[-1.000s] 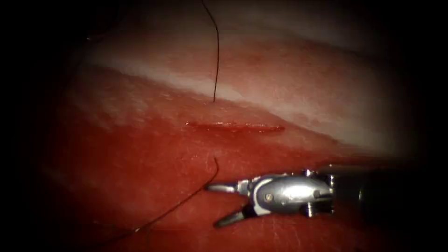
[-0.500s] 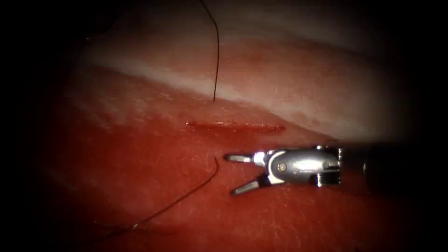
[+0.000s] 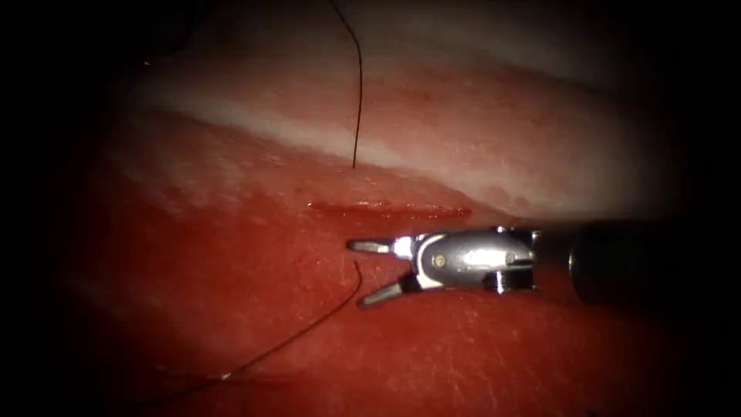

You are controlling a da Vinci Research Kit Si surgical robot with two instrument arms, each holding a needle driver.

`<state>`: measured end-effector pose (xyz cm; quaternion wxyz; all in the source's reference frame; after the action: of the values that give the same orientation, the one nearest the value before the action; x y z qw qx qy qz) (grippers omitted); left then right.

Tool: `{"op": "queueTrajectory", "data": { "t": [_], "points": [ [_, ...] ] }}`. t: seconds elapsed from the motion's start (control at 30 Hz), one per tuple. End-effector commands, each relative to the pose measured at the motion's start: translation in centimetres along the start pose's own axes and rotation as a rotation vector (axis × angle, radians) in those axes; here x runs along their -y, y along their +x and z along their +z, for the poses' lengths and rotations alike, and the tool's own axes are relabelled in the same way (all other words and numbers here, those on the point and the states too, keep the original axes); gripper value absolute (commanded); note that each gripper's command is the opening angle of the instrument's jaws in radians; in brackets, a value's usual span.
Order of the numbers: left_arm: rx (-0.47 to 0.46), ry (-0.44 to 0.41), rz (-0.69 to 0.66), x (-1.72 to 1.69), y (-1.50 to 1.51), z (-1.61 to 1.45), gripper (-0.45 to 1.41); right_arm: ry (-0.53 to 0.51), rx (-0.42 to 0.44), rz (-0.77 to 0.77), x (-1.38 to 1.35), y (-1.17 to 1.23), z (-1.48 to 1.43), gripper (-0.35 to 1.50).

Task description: Wound Closure

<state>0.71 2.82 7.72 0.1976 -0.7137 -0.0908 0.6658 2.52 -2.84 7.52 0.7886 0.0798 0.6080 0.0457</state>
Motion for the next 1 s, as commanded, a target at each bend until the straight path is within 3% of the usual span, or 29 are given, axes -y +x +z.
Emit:
{"op": "queueTrajectory", "data": {
  "t": [0.03,0.1,0.13,0.17,0.47,1.0],
  "points": [
    [0.0,0.001,0.002,0.06,-0.03,0.04,-0.45,0.008,-0.007,-0.007,0.01,-0.01,0.07,0.73],
    [0.0,0.001,0.002,0.06,-0.03,0.04,-0.45,0.014,-0.013,-0.001,0.02,0.01,0.05,0.29],
    [0.0,0.001,0.002,0.06,-0.03,0.04,-0.45,0.015,-0.013,0.004,0.03,0.02,0.05,-0.11],
    [0.001,0.001,0.002,0.06,-0.03,0.04,-0.45,0.024,-0.02,0.004,0.04,0.03,0.04,-0.35],
    [0.002,0.003,0.003,0.06,-0.04,0.04,-0.45,0.08,0.001,0.024,0.22,0.18,0.05,-0.35],
    [0.001,0.007,0.004,0.06,-0.05,0.04,-0.45,0.149,-0.01,0.011,0.85,0.58,0.03,-0.35]
  ]
}}
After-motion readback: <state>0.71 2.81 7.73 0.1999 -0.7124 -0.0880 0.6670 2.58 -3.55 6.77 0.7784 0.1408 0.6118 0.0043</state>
